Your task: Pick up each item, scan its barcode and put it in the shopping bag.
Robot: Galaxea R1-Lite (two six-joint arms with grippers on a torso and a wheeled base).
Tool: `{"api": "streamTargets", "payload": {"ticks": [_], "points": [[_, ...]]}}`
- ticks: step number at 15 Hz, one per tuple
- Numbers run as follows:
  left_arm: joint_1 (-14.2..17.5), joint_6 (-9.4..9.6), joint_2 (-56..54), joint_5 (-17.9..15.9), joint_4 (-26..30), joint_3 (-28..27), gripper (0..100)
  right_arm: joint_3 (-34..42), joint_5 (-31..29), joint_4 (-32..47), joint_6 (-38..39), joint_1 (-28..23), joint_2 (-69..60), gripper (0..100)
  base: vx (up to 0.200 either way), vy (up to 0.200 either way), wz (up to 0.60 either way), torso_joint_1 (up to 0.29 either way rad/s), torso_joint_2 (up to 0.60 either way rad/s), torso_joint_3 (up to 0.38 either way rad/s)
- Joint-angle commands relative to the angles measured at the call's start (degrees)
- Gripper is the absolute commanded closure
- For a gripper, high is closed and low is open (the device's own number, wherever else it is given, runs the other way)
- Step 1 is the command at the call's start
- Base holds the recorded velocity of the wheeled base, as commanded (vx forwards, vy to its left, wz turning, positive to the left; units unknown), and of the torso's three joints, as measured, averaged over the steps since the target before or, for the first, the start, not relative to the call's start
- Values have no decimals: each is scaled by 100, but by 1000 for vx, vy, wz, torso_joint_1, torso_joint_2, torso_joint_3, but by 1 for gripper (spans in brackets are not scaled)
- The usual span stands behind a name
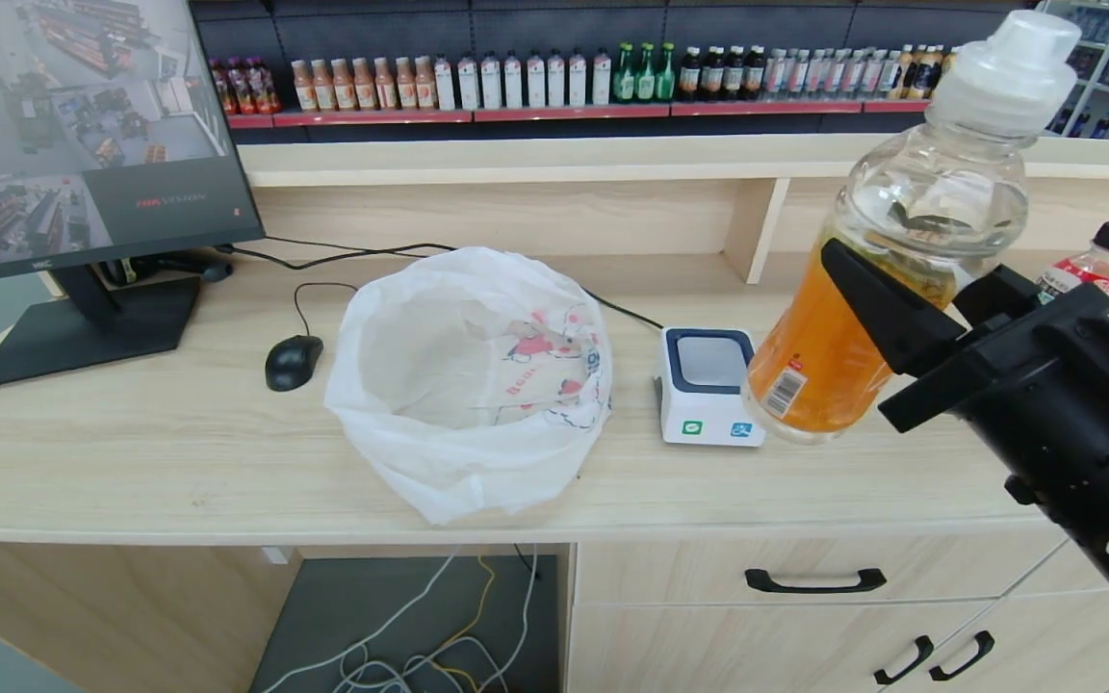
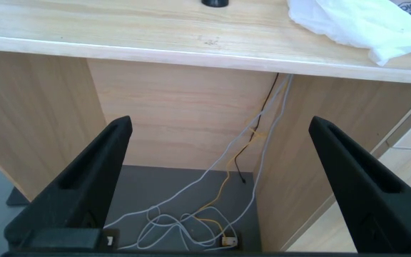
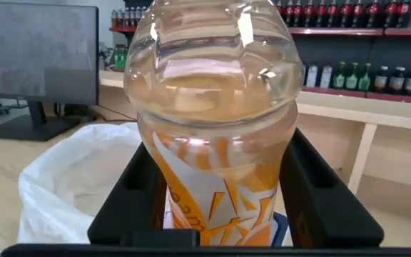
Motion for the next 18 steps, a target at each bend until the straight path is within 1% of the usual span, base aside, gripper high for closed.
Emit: {"api": "streamTargets", "payload": {"ticks": [1,2,3,5,14,18], "points": [[1,-8,0,2,-1,1,0,113,-331,-8,129,22,-114,100,0,0,0,0,0,0],[1,1,0,2,-1,1,0,104,-349,-8,138,22,-114,100,0,0,0,0,0,0],[1,1,0,2,-1,1,0,16,-674,-8,489,128,-114,100,0,0,0,0,0,0],[1,-8,0,2,-1,1,0,7,-771,-8,603,128,-140,100,0,0,0,0,0,0],[1,-8,0,2,-1,1,0,7,-771,-8,718,136,-255,100,0,0,0,0,0,0],[1,-87,0,2,-1,1,0,43,-762,-8,726,136,-237,100,0,200,0,1,2,4]]}}
